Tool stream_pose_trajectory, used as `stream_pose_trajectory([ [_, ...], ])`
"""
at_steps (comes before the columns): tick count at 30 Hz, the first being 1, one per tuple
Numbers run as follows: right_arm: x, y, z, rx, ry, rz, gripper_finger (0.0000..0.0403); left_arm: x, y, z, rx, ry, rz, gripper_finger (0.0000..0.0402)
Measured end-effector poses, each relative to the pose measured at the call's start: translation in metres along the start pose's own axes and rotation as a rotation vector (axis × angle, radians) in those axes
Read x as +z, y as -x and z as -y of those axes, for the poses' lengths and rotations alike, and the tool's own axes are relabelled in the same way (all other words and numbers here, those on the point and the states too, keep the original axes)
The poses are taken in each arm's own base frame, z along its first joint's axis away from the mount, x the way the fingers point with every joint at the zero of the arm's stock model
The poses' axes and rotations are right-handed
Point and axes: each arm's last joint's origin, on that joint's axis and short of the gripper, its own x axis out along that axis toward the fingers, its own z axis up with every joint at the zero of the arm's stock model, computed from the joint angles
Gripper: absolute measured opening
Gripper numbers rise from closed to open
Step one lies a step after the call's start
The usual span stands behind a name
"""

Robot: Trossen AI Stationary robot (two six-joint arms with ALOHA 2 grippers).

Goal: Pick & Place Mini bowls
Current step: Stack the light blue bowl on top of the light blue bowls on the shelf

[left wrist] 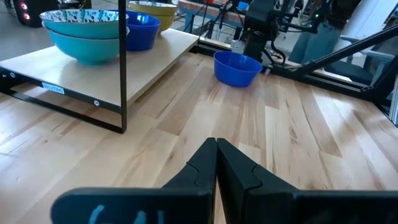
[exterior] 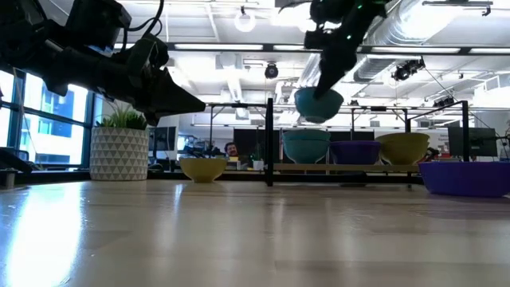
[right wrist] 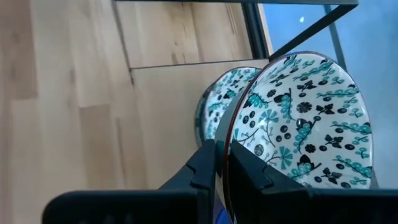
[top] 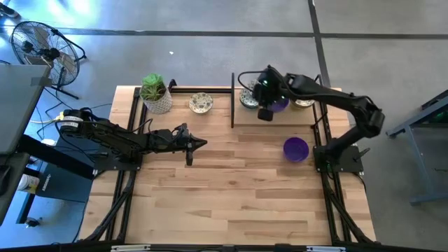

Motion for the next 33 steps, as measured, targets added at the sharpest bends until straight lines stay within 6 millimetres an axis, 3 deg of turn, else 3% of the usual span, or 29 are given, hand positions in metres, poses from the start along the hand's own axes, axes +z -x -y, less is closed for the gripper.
stream_pose_trajectory([
  [5,0.007,-0.023,0.012,0.011,0.036,-0.059,0.0023,0.0,0.0,0.0,0.0,0.0,0.0,0.0005],
  [14,0.005,-0.053,0.014,0.035,0.087,-0.118,0.0022,0.0,0.0,0.0,0.0,-0.004,-0.001,0.0005],
  [33,0.001,-0.063,0.019,0.065,0.079,-0.105,0.0025,0.0,0.0,0.0,0.0,-0.004,-0.003,0.0005],
])
